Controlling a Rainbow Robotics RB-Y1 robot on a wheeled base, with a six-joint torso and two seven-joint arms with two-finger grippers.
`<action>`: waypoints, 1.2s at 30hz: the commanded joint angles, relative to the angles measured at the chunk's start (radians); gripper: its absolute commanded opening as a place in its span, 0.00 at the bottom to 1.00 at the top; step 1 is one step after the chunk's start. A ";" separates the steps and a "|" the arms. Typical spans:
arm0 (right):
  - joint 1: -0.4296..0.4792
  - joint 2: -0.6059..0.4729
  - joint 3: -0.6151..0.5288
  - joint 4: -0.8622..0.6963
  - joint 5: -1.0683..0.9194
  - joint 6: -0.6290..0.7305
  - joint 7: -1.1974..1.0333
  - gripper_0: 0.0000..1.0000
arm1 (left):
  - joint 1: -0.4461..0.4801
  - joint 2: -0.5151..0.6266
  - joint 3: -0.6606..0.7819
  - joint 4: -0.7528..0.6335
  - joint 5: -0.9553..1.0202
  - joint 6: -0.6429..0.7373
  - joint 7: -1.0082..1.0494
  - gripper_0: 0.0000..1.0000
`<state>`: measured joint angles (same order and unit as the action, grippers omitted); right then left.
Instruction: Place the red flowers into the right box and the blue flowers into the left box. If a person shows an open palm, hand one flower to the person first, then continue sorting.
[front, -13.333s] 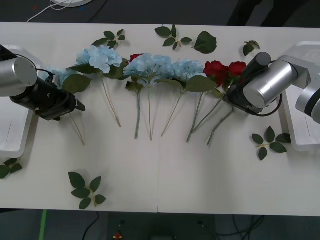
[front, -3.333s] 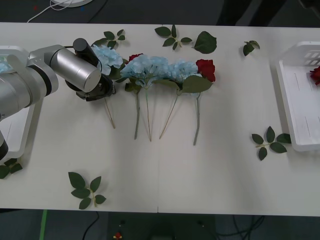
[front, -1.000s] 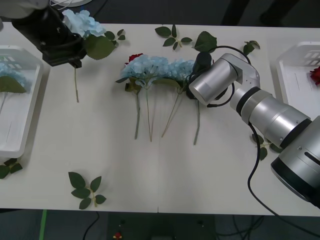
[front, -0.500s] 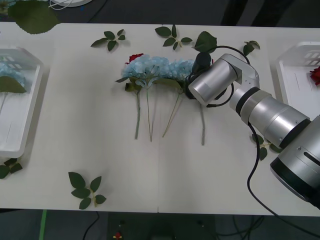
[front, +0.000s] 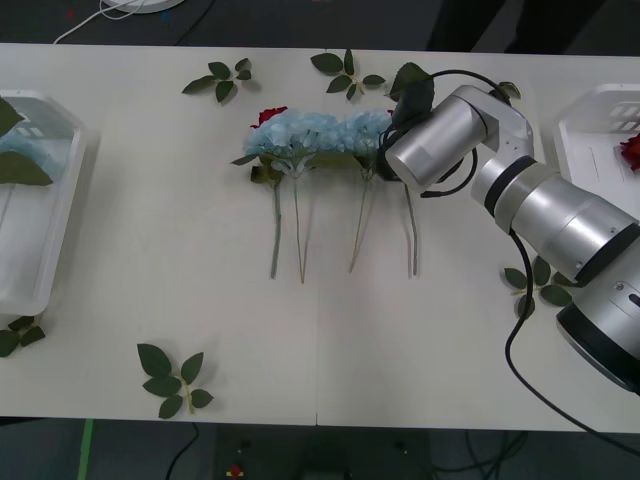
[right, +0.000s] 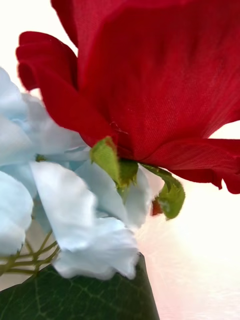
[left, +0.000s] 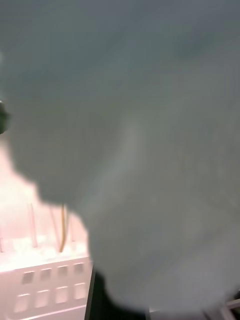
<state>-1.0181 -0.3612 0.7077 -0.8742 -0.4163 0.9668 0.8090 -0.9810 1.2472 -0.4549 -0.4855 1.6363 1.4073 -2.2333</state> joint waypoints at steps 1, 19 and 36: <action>-0.056 -0.124 0.006 -0.154 -0.042 0.078 0.038 0.00 | 0.084 0.029 0.044 0.050 0.080 -0.077 -0.117 0.00; -0.050 -0.406 -0.025 -0.384 -0.210 0.205 0.104 0.05 | 0.301 -0.170 0.044 -0.033 0.180 -0.610 -0.172 0.00; -0.046 -0.387 -0.008 -0.339 -0.101 0.237 0.090 1.00 | 0.321 -0.199 0.042 -0.050 0.194 -0.683 -0.197 0.56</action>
<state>-1.0190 -0.7360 0.7060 -1.2281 -0.5781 1.2057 0.8615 -0.6700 1.0439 -0.4396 -0.5199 1.8118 0.7386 -2.4137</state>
